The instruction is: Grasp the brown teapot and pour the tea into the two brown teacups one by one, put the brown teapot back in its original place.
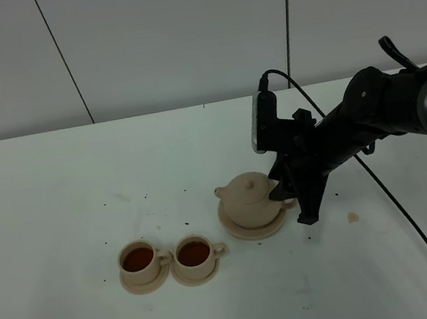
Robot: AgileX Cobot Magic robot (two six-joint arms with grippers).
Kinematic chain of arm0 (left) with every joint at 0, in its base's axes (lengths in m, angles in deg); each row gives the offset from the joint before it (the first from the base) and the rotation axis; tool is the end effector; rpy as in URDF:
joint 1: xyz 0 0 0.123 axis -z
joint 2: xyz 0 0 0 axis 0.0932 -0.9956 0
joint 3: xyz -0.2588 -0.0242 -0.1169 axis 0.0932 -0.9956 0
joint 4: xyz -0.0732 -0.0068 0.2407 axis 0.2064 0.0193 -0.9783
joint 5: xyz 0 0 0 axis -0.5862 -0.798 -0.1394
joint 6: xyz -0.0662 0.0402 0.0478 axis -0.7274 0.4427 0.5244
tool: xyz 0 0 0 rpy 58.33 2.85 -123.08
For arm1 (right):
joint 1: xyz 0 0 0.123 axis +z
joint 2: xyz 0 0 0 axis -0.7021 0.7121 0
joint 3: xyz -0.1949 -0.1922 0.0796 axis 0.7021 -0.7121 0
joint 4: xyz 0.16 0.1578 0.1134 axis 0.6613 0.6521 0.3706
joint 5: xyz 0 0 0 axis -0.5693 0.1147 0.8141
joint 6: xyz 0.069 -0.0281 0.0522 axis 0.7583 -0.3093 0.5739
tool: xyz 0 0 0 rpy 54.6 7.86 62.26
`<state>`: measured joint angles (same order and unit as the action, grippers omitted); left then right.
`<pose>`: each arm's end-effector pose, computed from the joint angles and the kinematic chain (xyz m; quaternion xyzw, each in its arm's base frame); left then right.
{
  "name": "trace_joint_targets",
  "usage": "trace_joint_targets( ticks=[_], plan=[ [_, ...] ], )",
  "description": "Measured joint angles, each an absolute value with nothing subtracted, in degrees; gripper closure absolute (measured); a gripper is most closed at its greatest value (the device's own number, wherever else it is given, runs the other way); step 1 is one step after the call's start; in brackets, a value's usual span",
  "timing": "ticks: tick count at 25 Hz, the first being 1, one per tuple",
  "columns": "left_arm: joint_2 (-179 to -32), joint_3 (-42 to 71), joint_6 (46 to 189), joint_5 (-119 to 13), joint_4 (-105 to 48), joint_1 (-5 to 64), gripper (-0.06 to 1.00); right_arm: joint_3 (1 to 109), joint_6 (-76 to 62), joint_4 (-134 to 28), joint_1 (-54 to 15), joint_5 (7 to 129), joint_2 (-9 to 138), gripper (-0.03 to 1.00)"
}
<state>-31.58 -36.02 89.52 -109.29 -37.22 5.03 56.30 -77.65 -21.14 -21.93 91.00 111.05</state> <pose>-0.0064 -0.0070 0.2798 0.0407 0.8454 -0.0166 0.5323 0.3938 0.1980 0.1589 -0.6489 0.6925 0.0768 0.3059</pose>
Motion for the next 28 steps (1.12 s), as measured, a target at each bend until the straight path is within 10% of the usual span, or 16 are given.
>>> trace_joint_targets(
  ticks=[28],
  plan=[
    [-31.58,-36.02,89.52,-109.29,-37.22,5.03,0.71,56.30,-61.29,-28.92,-21.93,92.95,97.15,0.65]
  ],
)
